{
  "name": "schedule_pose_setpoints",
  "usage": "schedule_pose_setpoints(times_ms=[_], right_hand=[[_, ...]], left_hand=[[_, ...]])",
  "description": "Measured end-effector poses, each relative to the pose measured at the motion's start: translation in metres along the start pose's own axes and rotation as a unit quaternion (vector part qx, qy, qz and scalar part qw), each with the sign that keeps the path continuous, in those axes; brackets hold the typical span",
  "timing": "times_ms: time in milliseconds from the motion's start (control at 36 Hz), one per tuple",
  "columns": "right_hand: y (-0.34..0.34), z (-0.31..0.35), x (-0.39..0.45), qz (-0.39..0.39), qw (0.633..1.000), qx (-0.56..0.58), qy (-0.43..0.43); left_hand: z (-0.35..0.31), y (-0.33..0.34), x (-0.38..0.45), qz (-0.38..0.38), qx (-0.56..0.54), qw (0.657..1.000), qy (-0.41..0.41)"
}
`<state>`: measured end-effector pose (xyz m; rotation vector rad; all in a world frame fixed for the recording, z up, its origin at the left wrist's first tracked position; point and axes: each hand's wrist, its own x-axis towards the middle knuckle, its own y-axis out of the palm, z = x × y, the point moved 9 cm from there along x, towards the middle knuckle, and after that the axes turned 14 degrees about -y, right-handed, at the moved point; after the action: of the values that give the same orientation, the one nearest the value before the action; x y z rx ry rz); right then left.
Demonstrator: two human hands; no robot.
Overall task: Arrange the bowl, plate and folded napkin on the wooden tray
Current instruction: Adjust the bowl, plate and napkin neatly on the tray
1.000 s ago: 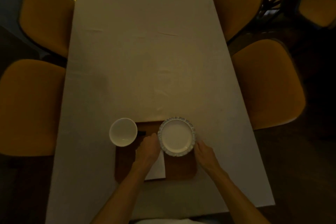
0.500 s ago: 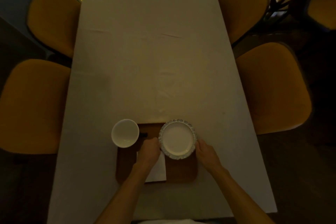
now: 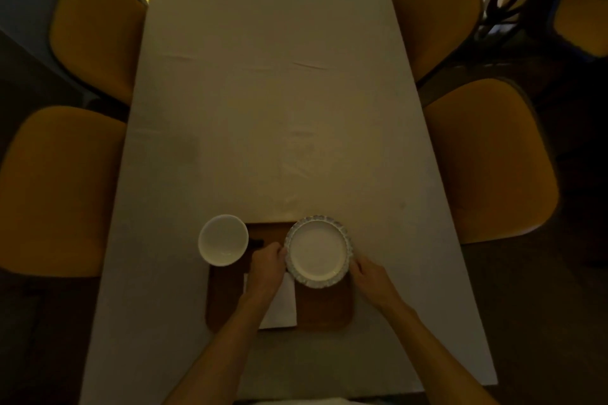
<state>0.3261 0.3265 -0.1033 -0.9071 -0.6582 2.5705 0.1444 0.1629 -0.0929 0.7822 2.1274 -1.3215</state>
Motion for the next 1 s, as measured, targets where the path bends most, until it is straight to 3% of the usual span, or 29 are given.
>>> schedule_pose_setpoints(times_ms=[417,694,1000], right_hand=[[-0.021,0.002,0.022,-0.007,0.999,-0.045,-0.008],[0.000,-0.006,0.005,0.042,0.999,-0.028,-0.017],[-0.010,0.000,0.019,0.034,0.998,-0.049,-0.032]], left_hand=[[0.002,0.009,0.003,0.063,0.105,0.992,-0.012],[-0.011,0.003,0.009,-0.002,0.040,0.999,-0.028],[-0.004,0.002,-0.001,-0.010,0.088,0.995,-0.045]])
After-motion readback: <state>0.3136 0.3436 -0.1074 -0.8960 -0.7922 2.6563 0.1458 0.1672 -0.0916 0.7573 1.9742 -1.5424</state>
